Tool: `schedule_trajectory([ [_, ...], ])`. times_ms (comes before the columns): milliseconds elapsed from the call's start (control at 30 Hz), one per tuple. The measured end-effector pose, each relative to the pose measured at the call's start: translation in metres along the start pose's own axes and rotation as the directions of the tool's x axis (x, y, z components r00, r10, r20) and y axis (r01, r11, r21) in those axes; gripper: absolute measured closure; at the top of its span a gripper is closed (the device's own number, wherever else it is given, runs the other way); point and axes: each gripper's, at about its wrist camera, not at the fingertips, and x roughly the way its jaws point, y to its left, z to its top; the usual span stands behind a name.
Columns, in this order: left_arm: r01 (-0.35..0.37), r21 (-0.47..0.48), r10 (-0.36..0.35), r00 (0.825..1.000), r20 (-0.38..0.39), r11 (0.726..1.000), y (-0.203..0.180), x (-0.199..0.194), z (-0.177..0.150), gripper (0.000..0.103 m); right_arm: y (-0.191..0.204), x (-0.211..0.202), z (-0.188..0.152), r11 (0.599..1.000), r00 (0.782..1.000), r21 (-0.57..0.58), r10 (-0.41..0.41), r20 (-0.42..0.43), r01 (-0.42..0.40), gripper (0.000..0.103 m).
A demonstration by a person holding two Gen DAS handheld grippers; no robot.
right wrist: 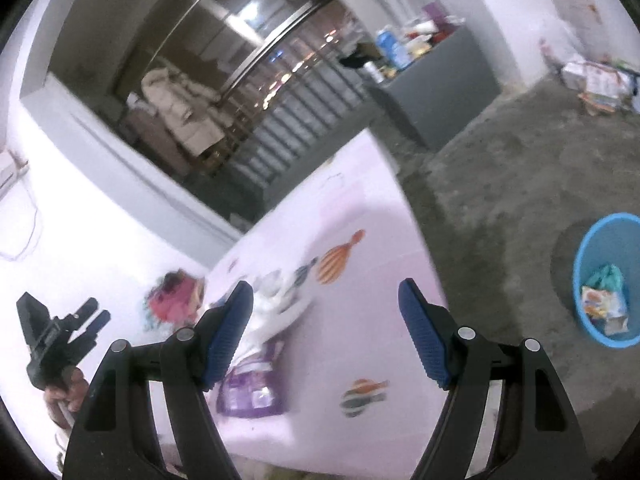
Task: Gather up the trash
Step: 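Move both tools back over the table toward the red-and-white snack bag, then grasp the red-and-white snack bag with the right gripper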
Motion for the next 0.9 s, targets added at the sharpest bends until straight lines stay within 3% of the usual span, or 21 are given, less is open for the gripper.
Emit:
schedule_trajectory([
  [233,-0.051,-0.065,0.051,0.999,-0.007,0.997,0.058,-0.001,-0.015,0.044,0.050,0.035,-0.006,0.995,0.994,-0.096,0.013,-0.107,-0.023,0.031],
  [500,-0.097,-0.198,0.078,0.992,-0.099,0.975,0.141,0.046,-0.028,0.044,0.086,0.083,-0.024,0.992,0.972,-0.122,0.012,-0.235,-0.042,0.033],
  [700,-0.074,-0.250,0.035,0.987,-0.157,0.965,0.193,0.076,-0.037,0.044,0.113,0.111,-0.039,0.993,0.955,-0.113,0.008,-0.295,-0.044,0.038],
  [900,-0.017,-0.258,-0.031,0.984,-0.178,0.966,0.212,0.092,-0.043,0.045,0.146,0.140,-0.049,0.987,0.923,-0.106,0.069,-0.379,-0.117,0.045],
])
